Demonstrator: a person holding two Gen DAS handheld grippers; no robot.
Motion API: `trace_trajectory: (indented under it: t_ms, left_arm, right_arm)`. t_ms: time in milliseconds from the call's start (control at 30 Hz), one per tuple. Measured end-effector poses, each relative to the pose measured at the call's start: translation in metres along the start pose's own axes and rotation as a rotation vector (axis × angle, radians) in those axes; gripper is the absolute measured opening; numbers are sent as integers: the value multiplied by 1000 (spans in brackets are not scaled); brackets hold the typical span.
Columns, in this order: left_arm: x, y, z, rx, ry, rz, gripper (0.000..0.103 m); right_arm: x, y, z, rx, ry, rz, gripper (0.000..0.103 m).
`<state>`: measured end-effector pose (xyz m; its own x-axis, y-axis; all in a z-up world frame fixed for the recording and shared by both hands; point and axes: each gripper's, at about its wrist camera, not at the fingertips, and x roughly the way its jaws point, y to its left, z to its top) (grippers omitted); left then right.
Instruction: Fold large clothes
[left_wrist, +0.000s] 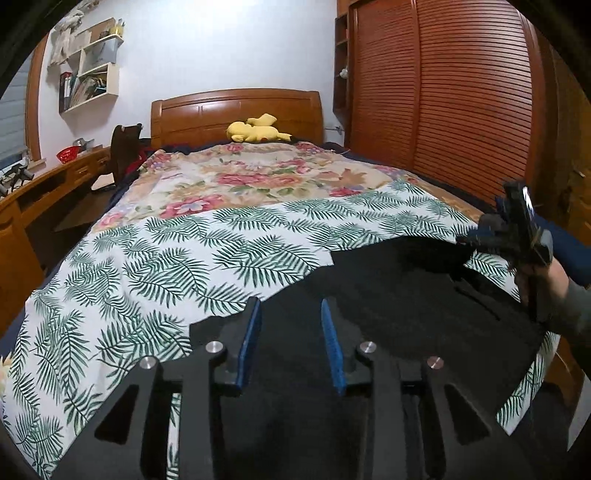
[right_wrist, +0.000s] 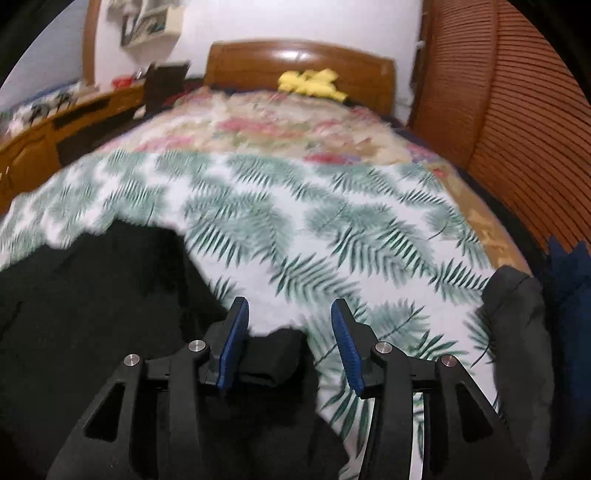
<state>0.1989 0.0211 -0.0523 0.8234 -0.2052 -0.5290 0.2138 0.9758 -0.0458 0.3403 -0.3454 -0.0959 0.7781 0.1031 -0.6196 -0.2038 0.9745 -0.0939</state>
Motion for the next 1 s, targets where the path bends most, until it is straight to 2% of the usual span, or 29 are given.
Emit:
trace_trajectory:
  t_ms: [133, 233, 300, 433, 767, 900, 933, 967, 1000]
  left_arm:
    - [-2, -8, -4, 11, 9, -18, 31]
    - [-3, -11, -6, 10, 6, -28, 32]
    - [-3, -12, -6, 9, 8, -32, 32]
    - [-5, -15, -5, 6, -2, -34, 33]
    - [-6, -23, -6, 16, 1, -31, 33]
    - [-5, -24, -8, 17, 7, -28, 33]
    - [-5, -24, -9, 17, 9, -27, 33]
    - [-5, -24, -8, 16, 10, -26, 33]
    - [-5, -24, -9, 16, 11, -27, 33]
  right_arm:
    - [-20, -9, 10, 35, -76, -6, 49]
    - [-26, -8, 14, 18, -86, 1, 52]
    - [-19, -7, 13, 11, -51, 1, 52]
    - [14, -8, 6, 2, 81, -7, 52]
    - [90, -17, -14, 85, 328, 60, 52]
    - [107, -16, -22, 117, 390, 94, 52]
    - [107, -16, -22, 115, 383, 105, 43]
    - [106, -14, -22, 110, 379, 131, 24]
    - [104, -12, -20, 96, 372, 142, 11]
